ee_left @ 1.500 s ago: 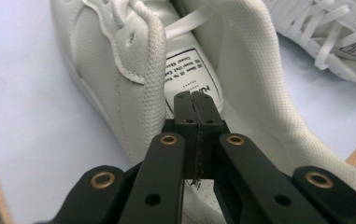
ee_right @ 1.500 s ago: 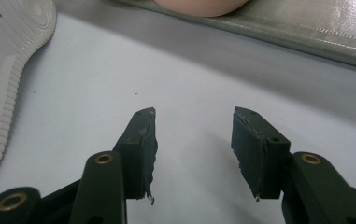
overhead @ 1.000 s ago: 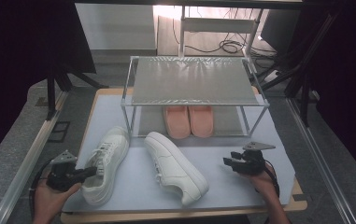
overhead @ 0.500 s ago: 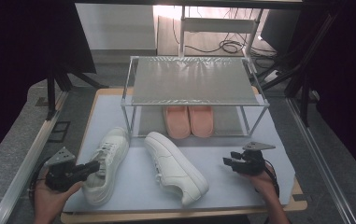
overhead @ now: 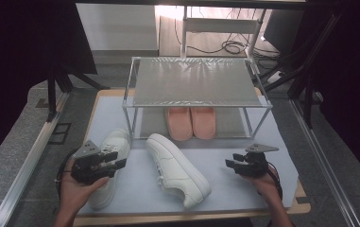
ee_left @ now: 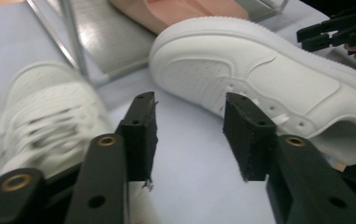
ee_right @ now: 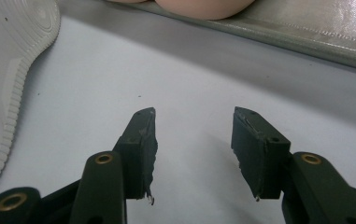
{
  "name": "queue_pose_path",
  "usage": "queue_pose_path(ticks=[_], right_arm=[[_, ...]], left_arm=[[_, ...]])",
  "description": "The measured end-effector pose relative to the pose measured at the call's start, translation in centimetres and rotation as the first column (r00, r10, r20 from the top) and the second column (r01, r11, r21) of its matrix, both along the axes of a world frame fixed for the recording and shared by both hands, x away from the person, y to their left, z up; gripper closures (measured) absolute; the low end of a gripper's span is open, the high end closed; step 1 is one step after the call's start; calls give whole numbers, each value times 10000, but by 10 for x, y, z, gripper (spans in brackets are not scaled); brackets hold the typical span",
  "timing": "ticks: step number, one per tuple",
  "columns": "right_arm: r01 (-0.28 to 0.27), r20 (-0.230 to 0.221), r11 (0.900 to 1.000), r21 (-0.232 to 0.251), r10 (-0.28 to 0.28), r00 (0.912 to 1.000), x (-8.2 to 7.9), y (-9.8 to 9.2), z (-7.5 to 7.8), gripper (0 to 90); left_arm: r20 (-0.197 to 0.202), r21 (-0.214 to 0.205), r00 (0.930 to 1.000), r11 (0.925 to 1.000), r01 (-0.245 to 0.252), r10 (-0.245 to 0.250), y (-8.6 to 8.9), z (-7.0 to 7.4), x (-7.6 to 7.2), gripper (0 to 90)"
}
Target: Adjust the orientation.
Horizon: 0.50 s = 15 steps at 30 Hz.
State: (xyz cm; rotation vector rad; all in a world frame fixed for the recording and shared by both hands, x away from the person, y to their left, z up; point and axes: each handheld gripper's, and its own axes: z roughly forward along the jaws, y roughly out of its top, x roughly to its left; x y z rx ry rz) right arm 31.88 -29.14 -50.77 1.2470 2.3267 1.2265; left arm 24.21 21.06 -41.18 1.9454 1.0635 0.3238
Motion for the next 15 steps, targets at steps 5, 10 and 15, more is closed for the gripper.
queue_pose_path(ticks=[5,10,15], right_arm=[[-53,38,10000,30,53,10000,-1,1,1,504],[-101,71,9999,86,100,9999,-2,2,3,505],[-176,162,9998,119,175,9997,-3,5,5,507]], left_arm=[[65,-19,10000,10000,25,-25,-9,1,3,492],[64,-9,9999,9999,115,-115,-14,0,3,481],[82,105,9998,9997,199,-200,-16,-2,2,464]])
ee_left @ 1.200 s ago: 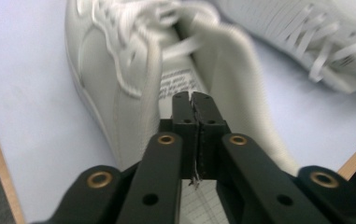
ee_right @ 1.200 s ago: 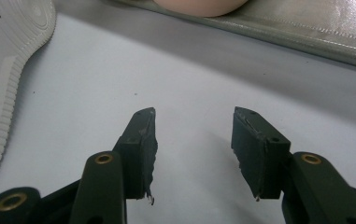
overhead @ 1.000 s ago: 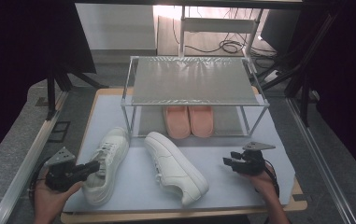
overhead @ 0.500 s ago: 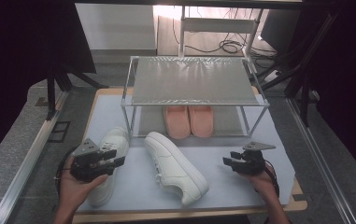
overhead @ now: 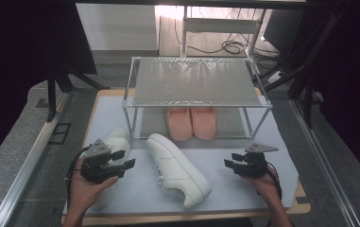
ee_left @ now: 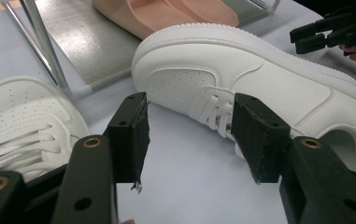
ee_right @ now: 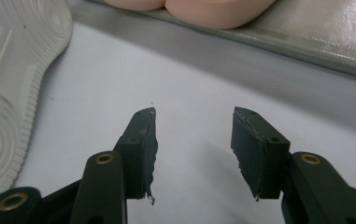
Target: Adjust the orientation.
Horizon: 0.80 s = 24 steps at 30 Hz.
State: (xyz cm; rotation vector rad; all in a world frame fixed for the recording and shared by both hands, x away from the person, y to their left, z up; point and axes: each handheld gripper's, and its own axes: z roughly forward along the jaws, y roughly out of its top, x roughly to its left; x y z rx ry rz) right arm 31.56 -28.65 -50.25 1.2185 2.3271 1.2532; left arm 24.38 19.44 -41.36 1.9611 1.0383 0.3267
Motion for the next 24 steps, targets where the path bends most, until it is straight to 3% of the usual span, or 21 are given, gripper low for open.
queue_pose_path(ticks=[14,20,24], right_arm=[[-215,194,9998,-1,215,9996,-5,9,5,514],[-793,458,9967,194,784,9959,-14,20,18,672],[-1455,622,9892,145,1444,9876,-24,35,26,788]], left_arm=[[18,16,10000,10000,38,-39,-3,-5,0,445],[124,-28,9999,10000,-16,16,-1,-4,-1,425],[135,-33,9999,10000,-14,15,-1,-4,0,419]])
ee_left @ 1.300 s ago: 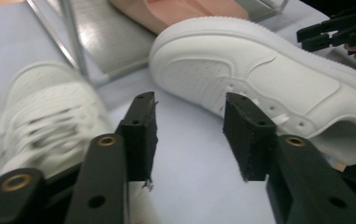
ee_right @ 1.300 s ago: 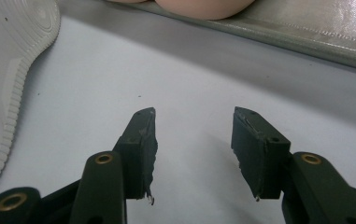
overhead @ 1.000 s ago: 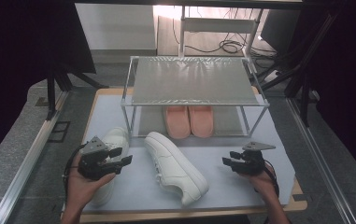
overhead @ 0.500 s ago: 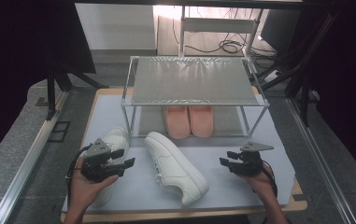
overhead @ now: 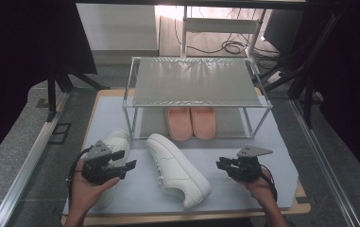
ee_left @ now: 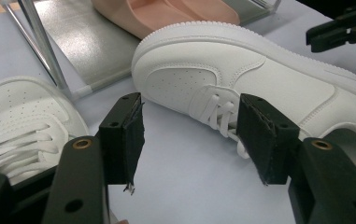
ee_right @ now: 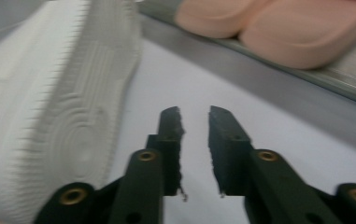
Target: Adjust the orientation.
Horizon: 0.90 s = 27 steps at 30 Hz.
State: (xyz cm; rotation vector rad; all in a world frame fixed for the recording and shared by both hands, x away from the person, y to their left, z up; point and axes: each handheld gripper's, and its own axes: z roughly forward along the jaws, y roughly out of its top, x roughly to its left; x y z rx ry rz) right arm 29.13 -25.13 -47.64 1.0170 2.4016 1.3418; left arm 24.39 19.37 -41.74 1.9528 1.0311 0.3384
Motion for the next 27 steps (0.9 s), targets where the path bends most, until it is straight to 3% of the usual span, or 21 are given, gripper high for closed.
queue_pose_path(ticks=[4,14,22,27], right_arm=[[-519,24,9985,-154,520,9986,-12,18,8,896],[-1715,415,9851,141,1708,9844,-40,50,31,900],[-2977,488,9544,-232,2985,9532,-65,88,33,900],[-3418,264,9389,-400,3430,9390,-72,101,29,900]], left_arm=[[-34,37,10000,10000,44,-44,-1,-1,1,416],[-109,149,9998,9998,149,-147,-5,-4,3,416],[-156,176,9997,9996,201,-198,-7,-6,3,416],[-151,175,9997,9997,175,-172,-6,-6,3,415]])
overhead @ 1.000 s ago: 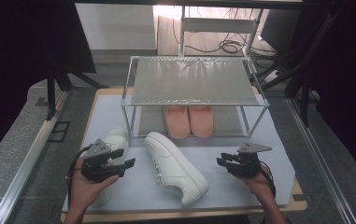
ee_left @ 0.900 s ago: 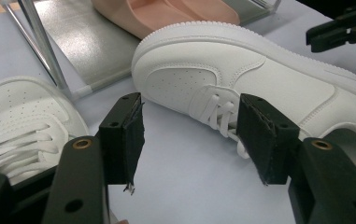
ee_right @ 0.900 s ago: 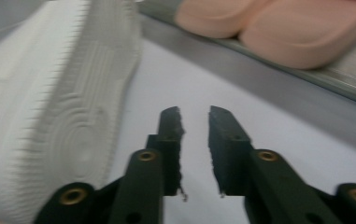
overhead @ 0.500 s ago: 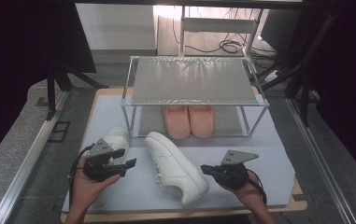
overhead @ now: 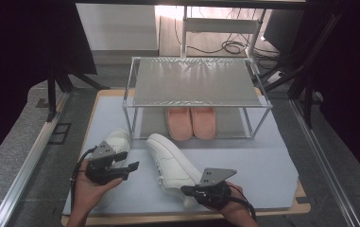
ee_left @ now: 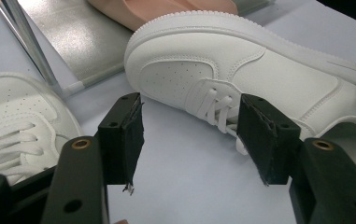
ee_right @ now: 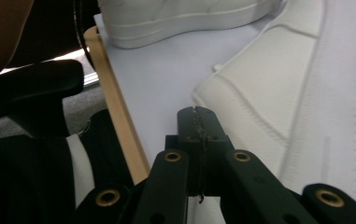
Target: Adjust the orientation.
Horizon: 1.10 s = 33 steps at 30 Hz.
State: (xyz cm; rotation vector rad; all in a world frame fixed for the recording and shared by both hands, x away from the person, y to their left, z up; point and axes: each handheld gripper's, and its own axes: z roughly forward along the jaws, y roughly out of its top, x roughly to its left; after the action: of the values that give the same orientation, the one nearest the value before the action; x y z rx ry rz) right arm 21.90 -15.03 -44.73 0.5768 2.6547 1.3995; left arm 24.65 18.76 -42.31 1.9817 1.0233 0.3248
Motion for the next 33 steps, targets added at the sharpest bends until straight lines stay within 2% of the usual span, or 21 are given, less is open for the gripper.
queue_pose_path(ticks=[5,7,14,18,23,30,33], right_arm=[[-97,-139,9997,-241,94,9999,0,6,-8,900],[-111,-254,9998,-146,107,9996,1,6,-9,900],[68,-202,10000,-20,-68,9998,5,-1,-6,900],[232,-339,9994,270,-222,9992,10,-9,-3,900],[417,-268,9981,456,-405,9988,13,-15,0,900],[836,-373,9921,933,-804,9961,23,-30,3,900],[1104,-255,9888,1002,-1083,9938,26,-36,5,900]], left_arm=[[-36,11,10000,10000,10,-10,0,-1,1,415],[-45,12,10000,10000,1,0,1,-1,1,415],[-67,40,10000,10000,6,-6,0,-2,1,414],[-74,50,10000,10000,6,-6,0,-2,1,413],[-86,58,10000,10000,9,-8,0,-2,1,411],[-138,92,9999,9999,48,-46,-1,-3,1,410],[-143,99,9999,9999,57,-56,-1,-3,1,409]])
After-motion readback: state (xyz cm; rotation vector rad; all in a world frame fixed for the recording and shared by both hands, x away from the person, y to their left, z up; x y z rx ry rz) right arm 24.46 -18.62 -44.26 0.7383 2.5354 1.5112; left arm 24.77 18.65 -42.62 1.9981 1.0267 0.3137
